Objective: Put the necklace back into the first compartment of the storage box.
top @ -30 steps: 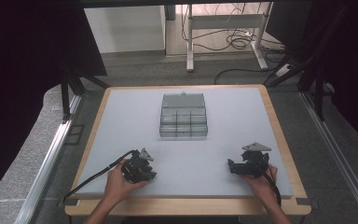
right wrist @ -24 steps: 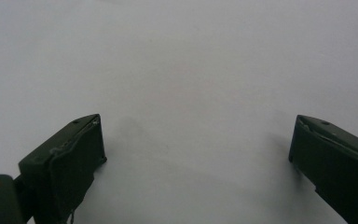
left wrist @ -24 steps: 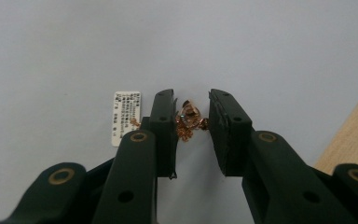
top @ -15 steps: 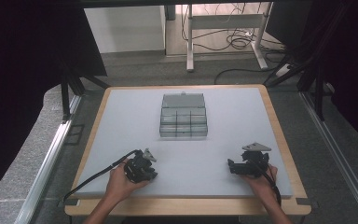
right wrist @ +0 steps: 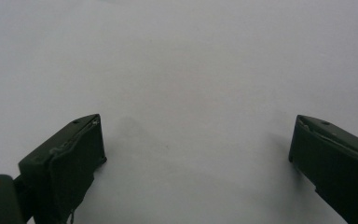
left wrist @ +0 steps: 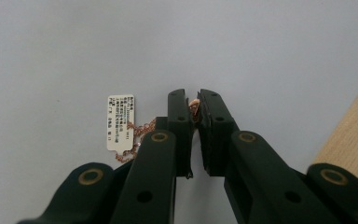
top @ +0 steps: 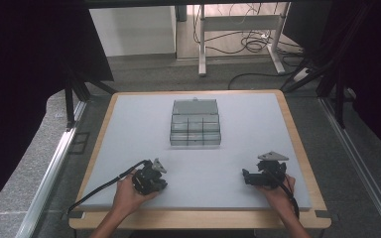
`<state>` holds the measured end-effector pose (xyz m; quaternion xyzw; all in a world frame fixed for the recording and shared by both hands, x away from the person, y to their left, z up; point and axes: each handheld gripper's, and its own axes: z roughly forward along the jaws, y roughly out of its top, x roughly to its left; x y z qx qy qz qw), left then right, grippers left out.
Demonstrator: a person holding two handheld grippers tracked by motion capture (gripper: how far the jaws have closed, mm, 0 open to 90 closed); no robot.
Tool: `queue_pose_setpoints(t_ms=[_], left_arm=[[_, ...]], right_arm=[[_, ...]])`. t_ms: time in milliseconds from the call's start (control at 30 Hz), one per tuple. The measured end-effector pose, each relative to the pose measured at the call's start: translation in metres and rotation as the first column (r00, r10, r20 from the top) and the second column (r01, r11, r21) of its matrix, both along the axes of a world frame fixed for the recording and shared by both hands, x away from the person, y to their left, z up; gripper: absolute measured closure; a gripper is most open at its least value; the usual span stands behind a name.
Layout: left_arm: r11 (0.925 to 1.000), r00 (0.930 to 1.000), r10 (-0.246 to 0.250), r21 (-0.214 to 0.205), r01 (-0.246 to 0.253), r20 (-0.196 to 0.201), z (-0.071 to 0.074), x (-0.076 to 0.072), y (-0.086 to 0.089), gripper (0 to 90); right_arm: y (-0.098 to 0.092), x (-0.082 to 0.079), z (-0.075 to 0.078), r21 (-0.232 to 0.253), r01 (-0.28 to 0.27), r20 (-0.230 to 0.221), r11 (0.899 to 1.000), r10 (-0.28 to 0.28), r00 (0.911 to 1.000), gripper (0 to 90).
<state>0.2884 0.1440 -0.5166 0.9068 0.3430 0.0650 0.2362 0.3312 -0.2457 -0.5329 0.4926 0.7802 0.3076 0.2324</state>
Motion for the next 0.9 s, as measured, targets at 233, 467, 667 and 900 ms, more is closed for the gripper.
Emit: queue_pose_setpoints(t_ms=[233, 467, 667, 900], left_arm=[[0.9998, 1.0, -0.002, -0.021, 0.002, 0.004, 0.003, 0.0, 0.001, 88.4], [0.9998, 1.0, -0.005, -0.02, 0.005, 0.002, 0.002, 0.0, 0.0, 88.5], [0.9993, 0.9999, -0.008, -0.038, 0.008, 0.008, 0.004, 0.0, 0.001, 89.1], [0.997, 0.9998, -0.006, -0.077, 0.007, 0.021, 0.016, -0.001, 0.005, 89.1]], right_arm=[[0.0, 0.0, 0.0, 0.0, 0.0, 0.0, 1.0, 0.0, 1.0, 2.9], [0.0, 0.0, 0.0, 0.0, 0.0, 0.0, 1.0, 0.0, 1.0, 2.9], [0.0, 0.0, 0.0, 0.0, 0.0, 0.0, 1.0, 0.0, 1.0, 2.9], [0.0, 0.0, 0.0, 0.001, 0.0, -0.001, 1.0, 0.0, 1.0, 2.9]])
